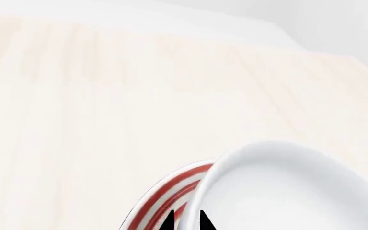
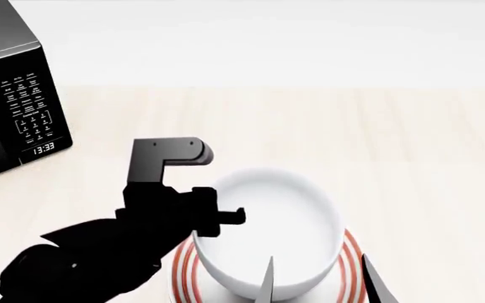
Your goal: Pick up the white bowl and put it on the plate.
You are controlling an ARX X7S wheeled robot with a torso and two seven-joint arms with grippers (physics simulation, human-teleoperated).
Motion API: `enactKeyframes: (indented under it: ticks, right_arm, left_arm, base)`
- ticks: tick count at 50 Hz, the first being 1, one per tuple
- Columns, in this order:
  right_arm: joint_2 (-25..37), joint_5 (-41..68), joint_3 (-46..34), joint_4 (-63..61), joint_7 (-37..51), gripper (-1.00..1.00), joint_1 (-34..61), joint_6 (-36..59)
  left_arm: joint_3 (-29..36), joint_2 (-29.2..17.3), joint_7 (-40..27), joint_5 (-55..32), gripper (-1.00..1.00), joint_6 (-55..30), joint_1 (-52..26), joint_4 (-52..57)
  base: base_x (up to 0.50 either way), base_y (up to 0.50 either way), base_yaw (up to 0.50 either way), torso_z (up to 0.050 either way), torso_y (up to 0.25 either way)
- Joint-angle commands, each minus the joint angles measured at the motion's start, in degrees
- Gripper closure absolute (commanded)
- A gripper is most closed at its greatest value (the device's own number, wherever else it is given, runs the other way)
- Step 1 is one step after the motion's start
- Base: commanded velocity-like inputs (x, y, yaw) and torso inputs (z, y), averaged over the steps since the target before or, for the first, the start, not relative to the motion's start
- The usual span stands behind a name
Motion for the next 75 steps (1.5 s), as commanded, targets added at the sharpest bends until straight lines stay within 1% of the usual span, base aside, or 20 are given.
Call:
enactKeyframes:
  ticks: [1,28,38,43,53,57,58,64,66,70,71,75]
  right_arm:
    - [0.09,0.16,-0.12,0.14,0.10,-1.00,0.16,-0.09]
    - [0.52,0.10,-0.47,0.22,0.45,-1.00,0.05,-0.46]
    - [0.54,0.07,-0.81,0.41,0.47,-1.00,0.25,-0.50]
    - [0.59,0.08,-0.87,0.43,0.52,-1.00,0.26,-0.59]
    - [0.75,0.21,-0.84,0.56,0.62,-1.00,0.27,-0.78]
    - [0.78,0.24,-0.88,0.62,0.67,-1.00,0.31,-0.79]
    - [0.77,0.29,-0.89,0.62,0.66,-1.00,0.32,-0.81]
    - [0.80,0.25,-1.10,0.43,0.77,-1.00,0.45,-0.62]
    - [0.86,0.35,-0.98,0.20,0.88,-1.00,0.45,-0.53]
    - [0.92,0.32,-1.07,0.14,0.93,-1.00,0.43,-0.55]
    - [0.95,0.44,-0.94,0.07,0.97,-1.00,0.40,-0.60]
    - [0.98,0.41,-1.03,0.07,1.02,-1.00,0.49,-0.54]
  left_arm:
    - [1.24,0.13,0.27,-1.43,1.00,1.43,-0.34,-0.54]
    - [5.49,0.13,0.94,-3.29,1.00,4.44,-0.08,-3.58]
    - [7.84,0.90,2.10,-4.25,1.00,7.31,-0.90,-8.39]
    - [11.21,1.08,2.57,-6.75,1.00,9.53,-1.74,-10.94]
    - [23.28,1.13,3.50,-17.25,1.00,14.91,-4.30,-15.03]
    - [25.80,0.99,3.06,-19.50,1.00,16.99,-4.84,-15.85]
    - [24.94,0.59,3.09,-20.48,-1.00,17.37,-4.68,-15.23]
    - [25.94,-1.95,0.50,-19.96,-1.00,16.60,-4.51,-9.53]
    - [26.67,-3.62,-1.89,-18.72,-1.00,17.21,-4.33,-5.75]
    - [27.09,-8.88,-9.13,-16.25,-1.00,18.97,-4.28,5.47]
    - [27.09,-11.18,-12.11,-15.06,-1.00,19.87,-4.30,10.25]
    - [27.44,-15.73,-17.41,-12.62,-1.00,21.11,-3.82,19.81]
  base:
    - [0.00,0.00,0.00,0.000,0.000]
    - [0.00,0.00,0.00,0.000,0.000]
    - [0.00,0.00,0.00,0.000,0.001]
    - [0.00,0.00,0.00,0.000,0.000]
    - [0.00,0.00,0.00,0.000,0.000]
    - [0.00,0.00,0.00,0.000,0.000]
    - [0.00,0.00,0.00,0.000,0.000]
    - [0.00,0.00,0.00,0.000,0.000]
    - [0.00,0.00,0.00,0.000,0.000]
    - [0.00,0.00,0.00,0.000,0.000]
    - [0.00,0.00,0.00,0.000,0.000]
    - [0.00,0.00,0.00,0.000,0.000]
